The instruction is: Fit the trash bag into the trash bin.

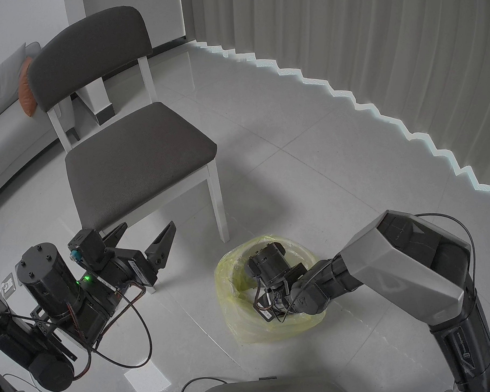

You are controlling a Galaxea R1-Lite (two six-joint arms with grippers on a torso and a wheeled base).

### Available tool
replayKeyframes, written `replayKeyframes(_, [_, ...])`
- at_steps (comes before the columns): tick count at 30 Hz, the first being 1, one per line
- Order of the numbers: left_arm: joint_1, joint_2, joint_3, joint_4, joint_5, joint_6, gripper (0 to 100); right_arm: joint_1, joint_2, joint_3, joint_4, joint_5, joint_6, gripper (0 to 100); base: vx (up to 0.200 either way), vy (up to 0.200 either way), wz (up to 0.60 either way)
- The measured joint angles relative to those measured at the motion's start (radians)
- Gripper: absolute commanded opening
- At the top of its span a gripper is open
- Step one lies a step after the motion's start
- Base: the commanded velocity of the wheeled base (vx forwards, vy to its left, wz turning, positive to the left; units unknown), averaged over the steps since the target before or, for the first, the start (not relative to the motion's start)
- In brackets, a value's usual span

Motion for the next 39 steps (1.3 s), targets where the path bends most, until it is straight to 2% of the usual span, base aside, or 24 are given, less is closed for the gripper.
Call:
replayKeyframes(9, [0.0, 0.001, 0.0, 0.0, 0.0, 0.0, 100, -0.056, 0.033, -0.046, -0.001, 0.0, 0.0, 0, 0.0, 0.0, 0.0])
replayKeyframes(18, [0.001, 0.007, -0.001, 0.0, 0.0, 0.0, 100, -0.07, 0.073, -0.1, -0.005, -0.001, -0.008, 0, 0.0, 0.0, 0.0])
replayKeyframes(19, [0.001, 0.007, -0.001, 0.0, 0.0, 0.0, 100, -0.07, 0.075, -0.102, -0.004, -0.002, -0.011, 100, 0.0, 0.0, 0.0])
replayKeyframes(23, [0.007, 0.008, -0.001, 0.0, 0.0, 0.0, 100, -0.073, 0.081, -0.106, -0.008, -0.01, -0.044, 100, 0.0, 0.0, 0.0])
replayKeyframes(30, [0.012, 0.013, -0.001, 0.0, -0.001, 0.0, 100, -0.066, 0.081, -0.112, -0.092, -0.012, -0.037, 100, 0.0, 0.0, 0.0])
replayKeyframes(39, [0.012, 0.02, 0.0, 0.0, 0.0, 0.0, 100, -0.058, 0.033, -0.1, -0.098, -0.013, -0.036, 100, 0.0, 0.0, 0.0])
